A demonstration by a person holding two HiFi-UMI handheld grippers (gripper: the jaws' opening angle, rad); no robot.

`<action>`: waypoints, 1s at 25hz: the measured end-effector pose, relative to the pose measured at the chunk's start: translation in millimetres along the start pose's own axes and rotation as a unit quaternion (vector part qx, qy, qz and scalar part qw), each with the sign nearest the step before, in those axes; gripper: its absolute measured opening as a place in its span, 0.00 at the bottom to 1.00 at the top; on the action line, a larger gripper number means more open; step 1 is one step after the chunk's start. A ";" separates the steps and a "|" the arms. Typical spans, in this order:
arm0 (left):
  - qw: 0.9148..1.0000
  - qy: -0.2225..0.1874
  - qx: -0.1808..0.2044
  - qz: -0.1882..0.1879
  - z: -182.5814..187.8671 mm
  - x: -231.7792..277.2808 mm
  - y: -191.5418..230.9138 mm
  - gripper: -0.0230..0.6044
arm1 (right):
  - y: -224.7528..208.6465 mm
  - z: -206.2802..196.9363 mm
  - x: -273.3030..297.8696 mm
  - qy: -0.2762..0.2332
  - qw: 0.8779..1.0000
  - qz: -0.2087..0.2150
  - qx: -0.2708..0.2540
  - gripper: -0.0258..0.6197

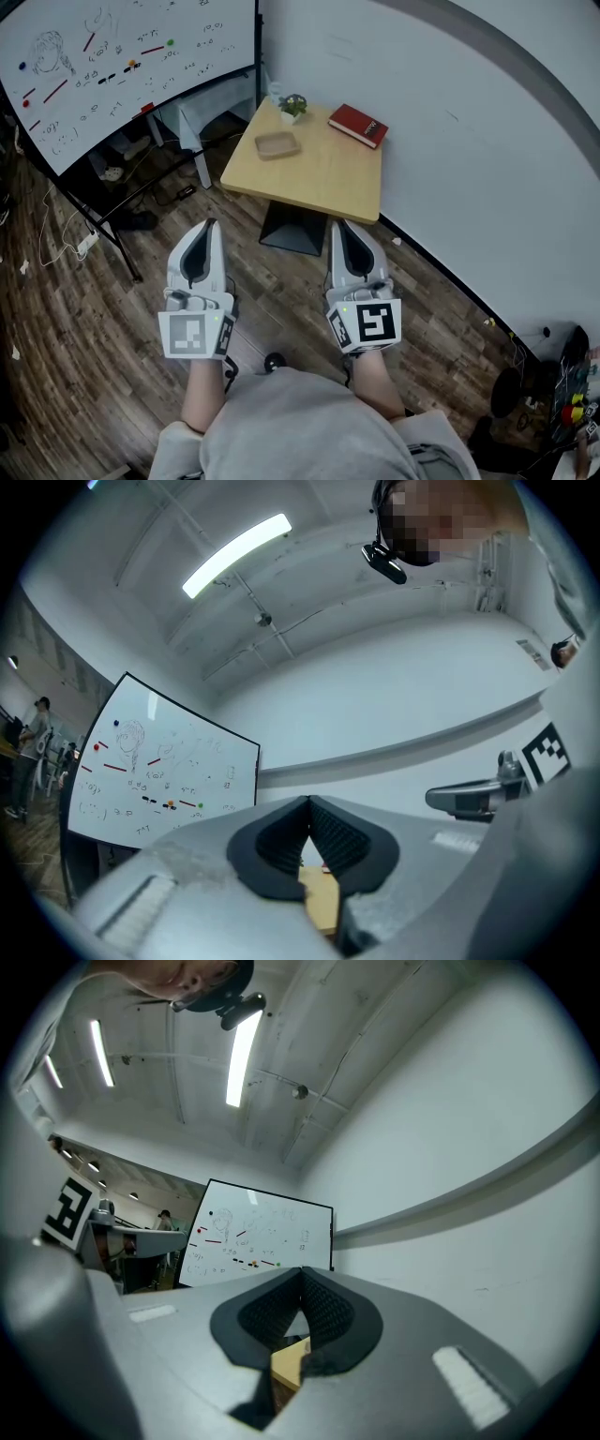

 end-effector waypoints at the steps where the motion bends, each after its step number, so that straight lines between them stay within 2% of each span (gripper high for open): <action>1: 1.000 0.001 -0.001 -0.002 -2.7 2.3 2.5 0.04 | 0.7 -1.9 2.8 0.001 1.000 -0.002 -0.001 0.04; 12: 1.000 0.015 -0.014 -0.006 -28.0 25.0 16.9 0.04 | -4.9 -21.0 29.5 0.017 1.000 -0.009 0.000 0.04; 25: 1.000 0.013 -0.002 0.018 -44.8 99.3 49.2 0.04 | -34.4 -30.9 118.4 0.009 1.000 0.010 0.006 0.04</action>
Point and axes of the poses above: the fingertips, and each gripper's own axes: x forward along the fingers, y to its left, z out of its top, the point moved 6 cm from there along -x, backward along the fingers, and after that the axes turned 7 degrees about x, right-handed, at the moved point
